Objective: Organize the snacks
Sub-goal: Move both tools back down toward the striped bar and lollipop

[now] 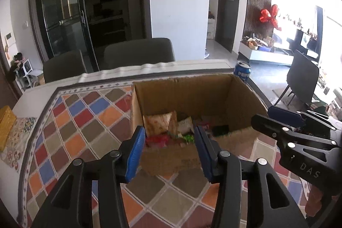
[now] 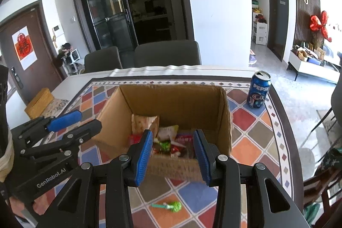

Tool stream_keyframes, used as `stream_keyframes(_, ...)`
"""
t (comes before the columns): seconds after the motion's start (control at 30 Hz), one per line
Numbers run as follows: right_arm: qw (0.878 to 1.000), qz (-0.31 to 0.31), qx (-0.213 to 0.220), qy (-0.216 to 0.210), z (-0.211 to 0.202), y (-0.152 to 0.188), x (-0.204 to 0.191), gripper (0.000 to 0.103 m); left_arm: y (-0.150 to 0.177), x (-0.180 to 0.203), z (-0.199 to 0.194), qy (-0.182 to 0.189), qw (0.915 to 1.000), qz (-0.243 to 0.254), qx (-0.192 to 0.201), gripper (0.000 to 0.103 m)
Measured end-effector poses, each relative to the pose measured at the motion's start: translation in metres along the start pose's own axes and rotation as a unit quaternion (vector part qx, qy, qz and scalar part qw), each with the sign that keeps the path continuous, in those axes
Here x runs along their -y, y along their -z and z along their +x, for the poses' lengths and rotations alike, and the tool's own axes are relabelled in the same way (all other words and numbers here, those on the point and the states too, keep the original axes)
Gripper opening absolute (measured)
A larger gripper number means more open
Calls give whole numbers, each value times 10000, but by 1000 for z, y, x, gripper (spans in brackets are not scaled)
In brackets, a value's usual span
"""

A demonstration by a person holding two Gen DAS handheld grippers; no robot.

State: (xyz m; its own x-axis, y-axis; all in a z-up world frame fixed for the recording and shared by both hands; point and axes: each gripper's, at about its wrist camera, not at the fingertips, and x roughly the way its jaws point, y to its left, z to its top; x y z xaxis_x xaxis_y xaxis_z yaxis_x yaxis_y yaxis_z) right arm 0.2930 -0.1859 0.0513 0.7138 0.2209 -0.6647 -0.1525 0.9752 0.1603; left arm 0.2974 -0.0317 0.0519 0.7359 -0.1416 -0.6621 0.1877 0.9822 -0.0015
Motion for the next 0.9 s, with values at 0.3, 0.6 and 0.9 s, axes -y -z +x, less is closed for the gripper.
stream_keyframes(0.3, 9998, 25, -134, -116, -17, 41, 6, 41, 43, 14, -16, 146, 9994, -187, -262, 50)
stream_keyframes(0.6, 9989, 68, -412, -218, -20, 83, 11, 41, 92, 28, -12, 81, 9957, -363, -846, 51)
stream_keyframes(0.9, 9963, -51, -842, -153, -9, 123, 17, 41, 146, 40, 8, 138, 9851, -525, -1630, 51)
